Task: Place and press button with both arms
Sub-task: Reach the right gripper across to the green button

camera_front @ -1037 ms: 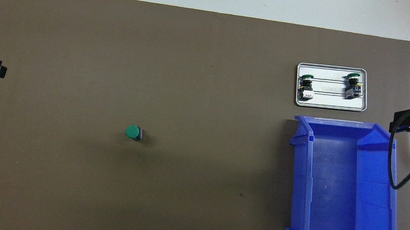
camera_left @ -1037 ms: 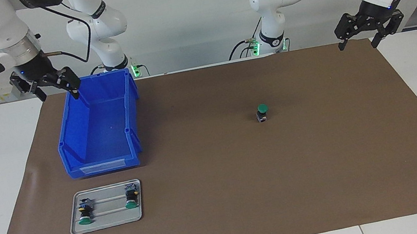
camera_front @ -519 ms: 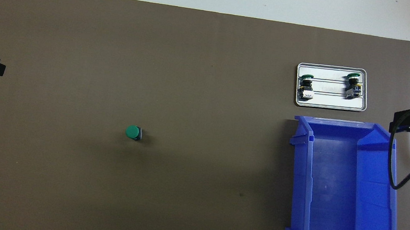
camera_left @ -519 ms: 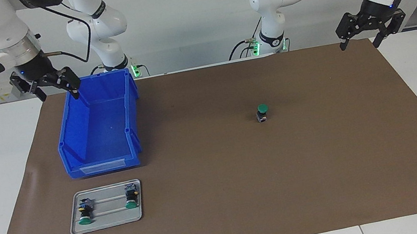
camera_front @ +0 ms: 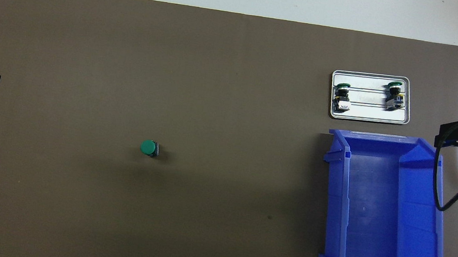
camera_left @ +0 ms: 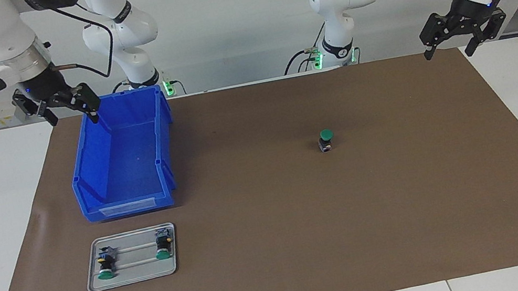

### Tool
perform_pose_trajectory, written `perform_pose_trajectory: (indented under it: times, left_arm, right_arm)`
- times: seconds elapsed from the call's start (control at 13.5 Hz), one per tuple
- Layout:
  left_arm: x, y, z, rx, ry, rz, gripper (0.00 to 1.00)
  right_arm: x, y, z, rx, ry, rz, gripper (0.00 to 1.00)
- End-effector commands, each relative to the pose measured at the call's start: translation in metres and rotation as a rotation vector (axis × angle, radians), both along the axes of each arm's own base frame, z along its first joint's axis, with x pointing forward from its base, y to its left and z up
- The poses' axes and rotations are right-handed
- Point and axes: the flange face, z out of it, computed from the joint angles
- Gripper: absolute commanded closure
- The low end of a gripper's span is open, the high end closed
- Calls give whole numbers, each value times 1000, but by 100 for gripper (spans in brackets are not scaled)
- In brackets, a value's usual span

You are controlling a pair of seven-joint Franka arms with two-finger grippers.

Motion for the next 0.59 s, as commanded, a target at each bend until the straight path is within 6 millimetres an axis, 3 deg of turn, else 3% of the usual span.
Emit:
perform_pose_trajectory:
  times: [0.0, 0.15, 0.37, 0.44, 0.52]
  left_arm:
    - [-8, 7, -3, -12, 20, 9, 0]
    - [-8, 9, -4, -12, 21, 14, 0]
    - [-7, 8, -3, -13, 15, 14, 0]
    - [-6, 7, -2, -15, 6, 13, 0]
    - [-5, 6, -2, -15, 0, 12, 0]
  right_arm:
    - [6, 45, 6, 30, -90, 88, 0]
    - [9, 109, -2, 60, -127, 19, 0]
    - [17, 208, -36, 145, -193, 11, 0]
    - [16, 251, -47, 164, -205, 11, 0]
    - [15, 297, -71, 177, -216, -18, 0]
